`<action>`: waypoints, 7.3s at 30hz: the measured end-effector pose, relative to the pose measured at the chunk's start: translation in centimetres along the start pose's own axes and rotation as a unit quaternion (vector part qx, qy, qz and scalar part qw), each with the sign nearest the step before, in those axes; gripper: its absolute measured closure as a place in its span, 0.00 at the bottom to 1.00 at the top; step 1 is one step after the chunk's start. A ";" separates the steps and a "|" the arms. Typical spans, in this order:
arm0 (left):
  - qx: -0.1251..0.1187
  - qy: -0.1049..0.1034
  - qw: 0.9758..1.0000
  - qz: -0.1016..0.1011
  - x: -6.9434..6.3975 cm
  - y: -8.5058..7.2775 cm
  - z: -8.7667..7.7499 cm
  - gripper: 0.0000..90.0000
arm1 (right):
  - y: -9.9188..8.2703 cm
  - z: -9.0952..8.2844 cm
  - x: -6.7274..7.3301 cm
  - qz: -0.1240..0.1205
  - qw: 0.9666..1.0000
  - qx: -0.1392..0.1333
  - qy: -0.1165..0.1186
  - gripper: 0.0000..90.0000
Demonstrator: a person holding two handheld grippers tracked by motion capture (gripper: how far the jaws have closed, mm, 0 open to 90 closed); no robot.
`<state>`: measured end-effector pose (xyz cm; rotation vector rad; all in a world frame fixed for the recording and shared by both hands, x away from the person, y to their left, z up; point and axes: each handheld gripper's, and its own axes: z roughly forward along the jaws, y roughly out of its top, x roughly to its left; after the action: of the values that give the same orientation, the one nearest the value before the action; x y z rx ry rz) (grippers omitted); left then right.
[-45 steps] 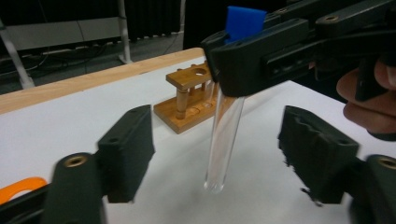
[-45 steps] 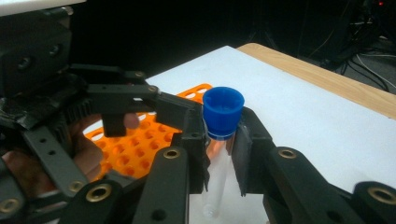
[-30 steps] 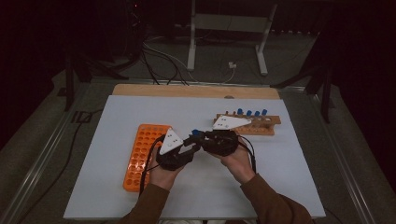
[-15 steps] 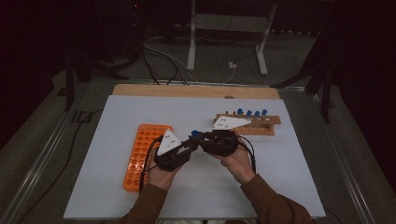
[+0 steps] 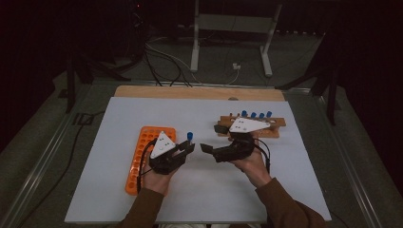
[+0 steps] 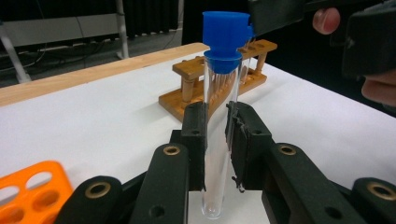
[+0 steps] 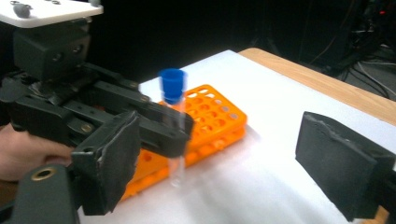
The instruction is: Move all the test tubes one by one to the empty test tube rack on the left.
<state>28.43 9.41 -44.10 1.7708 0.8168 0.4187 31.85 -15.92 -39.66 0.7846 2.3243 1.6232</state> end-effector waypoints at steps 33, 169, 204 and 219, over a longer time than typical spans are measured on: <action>-0.048 0.086 0.994 -0.036 6.2 0.1 -0.9 0.86 | -6.1 -7.8 -4.8 0.039 0.994 -0.007 -0.106 0.01; -0.029 0.112 0.989 -0.091 7.2 -2.5 -3.8 0.01 | -6.5 -8.2 -16.4 0.113 0.946 -0.002 -0.303 0.67; -0.021 0.110 0.990 -0.089 7.2 -2.7 -3.5 0.01 | -7.2 -6.5 -17.1 0.124 0.945 0.021 -0.301 0.85; -0.019 0.109 0.990 -0.091 7.3 -2.8 -3.5 0.01 | -5.2 -7.7 -16.4 0.104 0.947 0.007 -0.303 0.85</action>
<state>30.41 17.42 -46.28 1.6172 1.1081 0.5093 40.60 -32.11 -43.70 1.3454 1.8569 1.1961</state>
